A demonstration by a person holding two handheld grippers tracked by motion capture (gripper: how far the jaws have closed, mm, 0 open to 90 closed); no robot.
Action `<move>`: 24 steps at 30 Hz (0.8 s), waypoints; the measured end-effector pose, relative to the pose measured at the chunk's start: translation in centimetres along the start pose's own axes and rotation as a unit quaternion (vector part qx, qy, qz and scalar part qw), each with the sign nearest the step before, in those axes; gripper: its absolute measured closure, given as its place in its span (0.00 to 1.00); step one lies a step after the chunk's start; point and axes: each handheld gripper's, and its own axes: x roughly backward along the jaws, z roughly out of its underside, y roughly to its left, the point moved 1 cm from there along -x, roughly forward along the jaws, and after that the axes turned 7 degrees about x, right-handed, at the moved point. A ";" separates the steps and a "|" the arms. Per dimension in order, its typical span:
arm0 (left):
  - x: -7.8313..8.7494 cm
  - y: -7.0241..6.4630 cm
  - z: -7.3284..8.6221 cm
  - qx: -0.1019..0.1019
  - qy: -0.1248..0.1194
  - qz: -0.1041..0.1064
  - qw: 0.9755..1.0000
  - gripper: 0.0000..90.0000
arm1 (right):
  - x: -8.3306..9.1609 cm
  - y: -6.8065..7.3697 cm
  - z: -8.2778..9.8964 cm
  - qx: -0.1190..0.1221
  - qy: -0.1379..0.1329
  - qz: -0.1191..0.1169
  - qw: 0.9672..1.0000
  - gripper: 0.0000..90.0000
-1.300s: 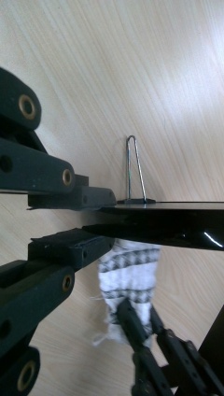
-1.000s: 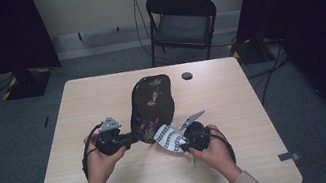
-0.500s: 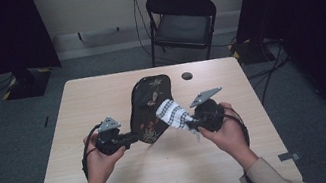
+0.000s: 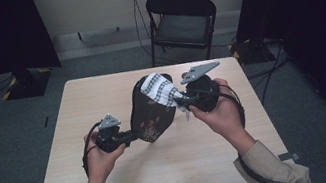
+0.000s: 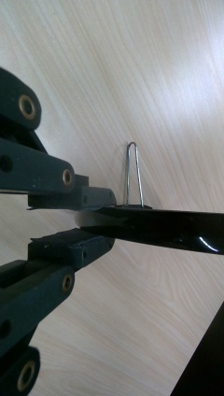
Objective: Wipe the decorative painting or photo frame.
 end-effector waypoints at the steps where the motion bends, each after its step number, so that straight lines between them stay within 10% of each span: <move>1: 0.0 0.0 0.0 0.000 0.000 0.001 1.000 0.88 | -0.3 0.1 -0.2 0.001 -0.002 -0.001 1.000 0.86; 24: -0.1 0.0 -0.1 -0.002 0.000 0.003 1.000 0.87 | -6.0 2.3 4.3 -0.015 0.048 -0.043 0.998 0.86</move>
